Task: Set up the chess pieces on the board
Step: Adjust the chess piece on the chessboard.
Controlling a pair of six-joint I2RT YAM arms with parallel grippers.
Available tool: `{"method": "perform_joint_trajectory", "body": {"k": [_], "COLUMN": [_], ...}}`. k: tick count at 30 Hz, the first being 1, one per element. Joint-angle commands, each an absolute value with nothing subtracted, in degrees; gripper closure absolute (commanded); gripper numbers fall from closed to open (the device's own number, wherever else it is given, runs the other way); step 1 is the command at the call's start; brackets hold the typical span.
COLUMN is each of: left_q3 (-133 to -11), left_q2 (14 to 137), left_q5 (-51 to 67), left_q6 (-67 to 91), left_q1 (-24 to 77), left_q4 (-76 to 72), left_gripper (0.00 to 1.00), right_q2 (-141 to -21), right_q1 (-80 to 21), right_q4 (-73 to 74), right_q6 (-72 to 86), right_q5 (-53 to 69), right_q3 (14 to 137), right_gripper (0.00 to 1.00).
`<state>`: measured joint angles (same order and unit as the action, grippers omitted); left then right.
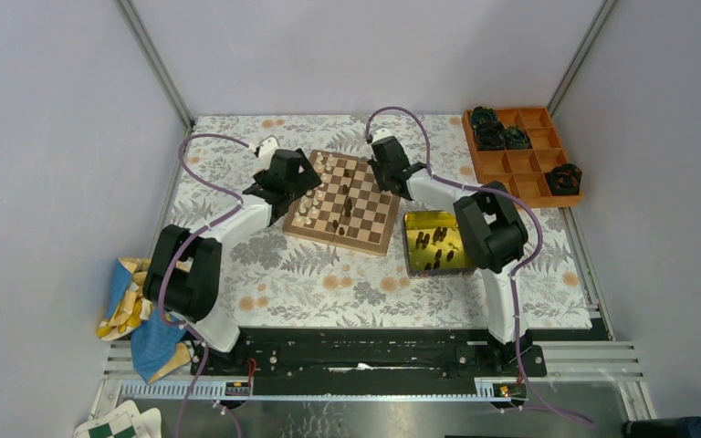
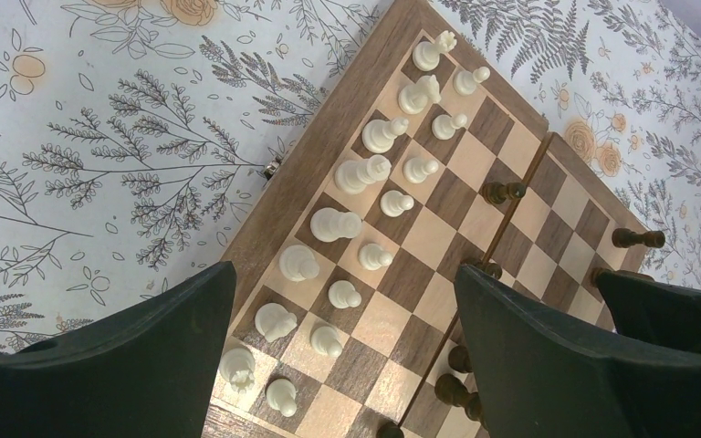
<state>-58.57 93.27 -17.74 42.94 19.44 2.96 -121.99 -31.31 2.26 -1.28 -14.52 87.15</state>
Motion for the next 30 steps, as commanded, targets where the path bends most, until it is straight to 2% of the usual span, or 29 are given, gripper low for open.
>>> {"method": "perform_joint_trajectory", "body": {"k": [1,30], "left_q3": [-58.7,-58.4], "left_q2": [93.6,93.3], "left_q5": [-17.8,-17.8], "left_q6": [43.1,43.2], "left_q1": [19.2,19.1], "left_q4": [0.2,0.2], "left_gripper": [0.04,0.04], "right_q2": [-122.2,-122.5], "right_q1": [-30.8,-30.6], "right_q4": [1.2,1.7], "right_q6": [-2.0,-1.7], "right_q5": [-15.7,-15.5], "right_q3": [89.4,89.1], "right_gripper": [1.0,1.0]}}
